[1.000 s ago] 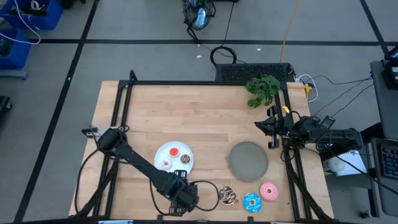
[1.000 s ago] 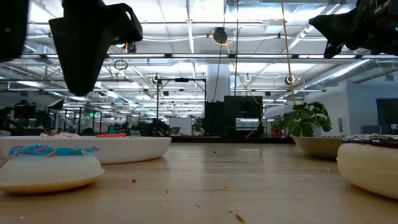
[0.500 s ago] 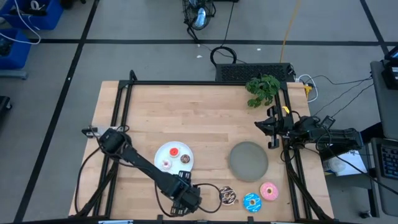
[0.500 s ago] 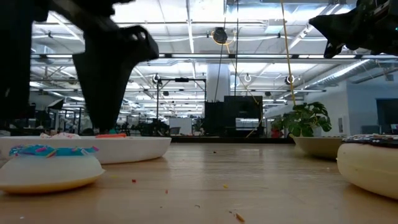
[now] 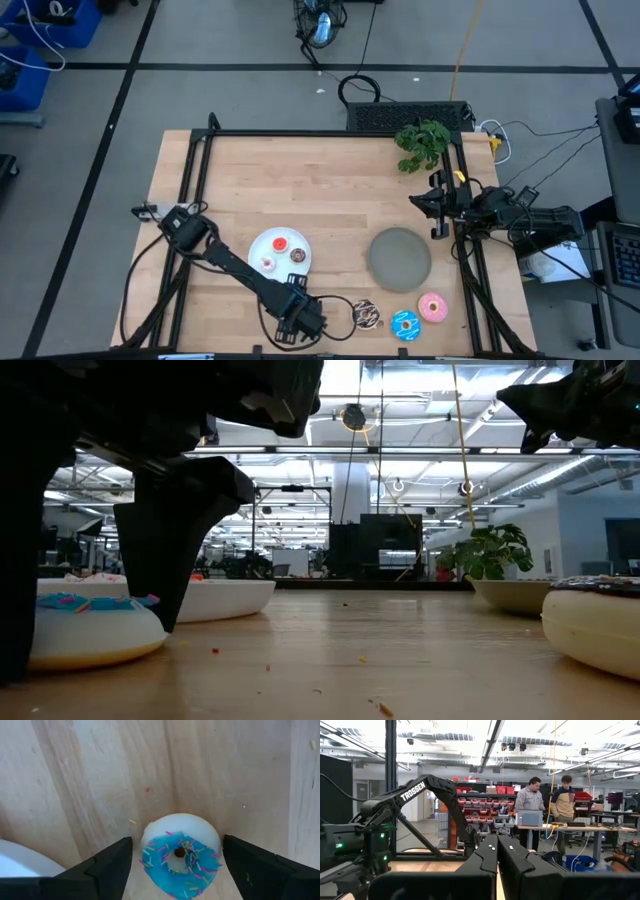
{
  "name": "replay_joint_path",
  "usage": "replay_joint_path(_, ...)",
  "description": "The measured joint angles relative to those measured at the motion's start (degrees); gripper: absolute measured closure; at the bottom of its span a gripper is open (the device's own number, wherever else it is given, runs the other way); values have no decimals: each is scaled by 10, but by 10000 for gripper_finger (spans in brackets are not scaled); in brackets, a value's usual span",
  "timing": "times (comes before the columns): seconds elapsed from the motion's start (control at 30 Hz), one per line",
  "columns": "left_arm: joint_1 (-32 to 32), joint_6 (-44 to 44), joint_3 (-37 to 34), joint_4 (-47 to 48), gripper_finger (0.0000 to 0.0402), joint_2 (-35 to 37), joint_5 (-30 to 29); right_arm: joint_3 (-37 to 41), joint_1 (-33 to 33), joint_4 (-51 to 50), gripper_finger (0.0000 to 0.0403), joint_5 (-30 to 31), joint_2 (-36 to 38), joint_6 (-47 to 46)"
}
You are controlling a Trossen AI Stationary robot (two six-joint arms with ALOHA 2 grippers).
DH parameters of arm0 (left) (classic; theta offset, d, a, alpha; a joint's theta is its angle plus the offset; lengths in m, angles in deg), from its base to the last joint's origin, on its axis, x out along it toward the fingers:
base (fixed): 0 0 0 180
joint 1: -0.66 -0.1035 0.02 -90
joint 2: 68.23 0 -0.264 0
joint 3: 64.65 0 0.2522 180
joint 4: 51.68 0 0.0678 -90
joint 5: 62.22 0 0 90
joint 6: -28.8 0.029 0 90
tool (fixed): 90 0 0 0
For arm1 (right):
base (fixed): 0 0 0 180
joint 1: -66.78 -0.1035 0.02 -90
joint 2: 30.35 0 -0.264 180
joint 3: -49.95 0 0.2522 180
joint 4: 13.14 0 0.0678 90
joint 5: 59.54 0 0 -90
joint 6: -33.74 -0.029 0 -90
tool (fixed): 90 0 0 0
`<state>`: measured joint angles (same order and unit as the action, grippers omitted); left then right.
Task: Pick & Place donuts
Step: Put the small blue donut on the white plate
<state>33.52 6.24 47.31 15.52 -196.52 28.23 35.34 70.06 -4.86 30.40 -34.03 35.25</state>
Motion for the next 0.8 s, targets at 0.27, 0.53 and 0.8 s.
replay_joint_path(0.27,0,0,0,3,114,0,4,0,0,0,403,0,0,0)
replay_joint_path(0.53,0,-2,-1,1,219,0,7,0,0,0,403,0,0,0)
replay_joint_path(0.8,-6,-16,42,20,293,-3,50,0,0,0,403,0,0,0)
